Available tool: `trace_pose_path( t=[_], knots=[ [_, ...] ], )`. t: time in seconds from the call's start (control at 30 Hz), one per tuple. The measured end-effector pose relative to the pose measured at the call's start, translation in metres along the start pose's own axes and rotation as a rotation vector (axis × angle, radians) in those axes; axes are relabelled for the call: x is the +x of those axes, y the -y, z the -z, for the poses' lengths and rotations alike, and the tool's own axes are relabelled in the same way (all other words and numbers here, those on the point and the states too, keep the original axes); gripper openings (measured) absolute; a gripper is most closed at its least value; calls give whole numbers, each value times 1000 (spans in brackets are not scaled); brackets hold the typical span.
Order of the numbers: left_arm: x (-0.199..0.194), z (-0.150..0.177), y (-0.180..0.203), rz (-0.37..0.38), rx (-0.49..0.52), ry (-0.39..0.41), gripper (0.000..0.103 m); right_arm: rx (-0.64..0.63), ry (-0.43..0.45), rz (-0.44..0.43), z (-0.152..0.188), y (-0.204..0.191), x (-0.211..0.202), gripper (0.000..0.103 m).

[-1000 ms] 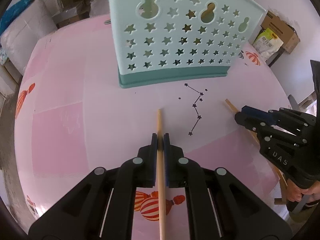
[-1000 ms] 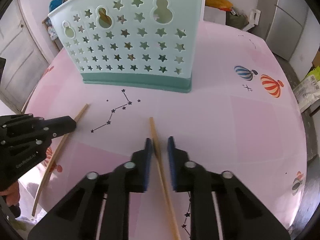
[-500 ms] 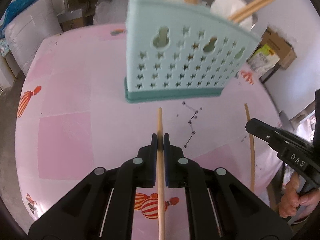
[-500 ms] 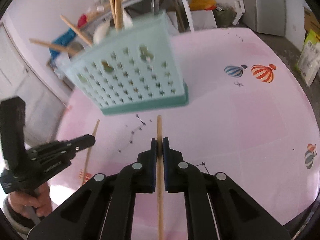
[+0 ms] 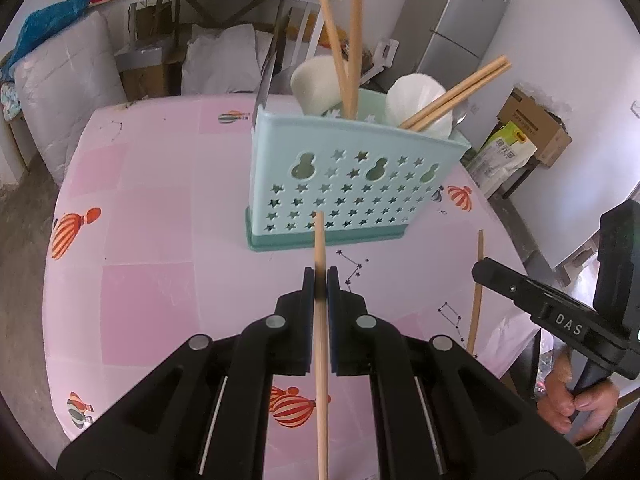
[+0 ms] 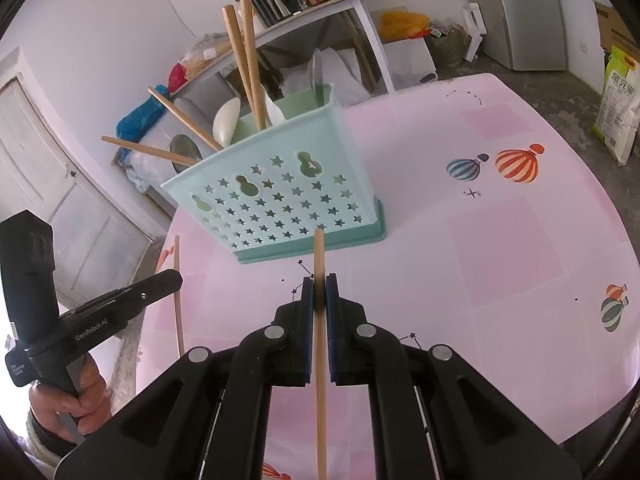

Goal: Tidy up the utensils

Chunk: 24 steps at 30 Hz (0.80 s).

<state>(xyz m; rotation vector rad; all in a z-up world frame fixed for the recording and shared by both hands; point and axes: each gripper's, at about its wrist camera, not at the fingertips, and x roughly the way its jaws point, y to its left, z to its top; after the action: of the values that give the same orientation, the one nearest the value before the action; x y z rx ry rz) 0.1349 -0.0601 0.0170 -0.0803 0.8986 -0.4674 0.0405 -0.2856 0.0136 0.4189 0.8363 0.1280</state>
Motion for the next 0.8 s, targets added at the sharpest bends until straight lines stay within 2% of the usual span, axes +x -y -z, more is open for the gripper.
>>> trace_pose_path(
  t=[0.53,0.8],
  knots=[
    [-6,1,2,7,-2,6,5,4,9,-5,-1,0,-5,6],
    [-24,-7,2,12,-1,64,5,20,41,-22,-4,0,-16,6]
  ],
)
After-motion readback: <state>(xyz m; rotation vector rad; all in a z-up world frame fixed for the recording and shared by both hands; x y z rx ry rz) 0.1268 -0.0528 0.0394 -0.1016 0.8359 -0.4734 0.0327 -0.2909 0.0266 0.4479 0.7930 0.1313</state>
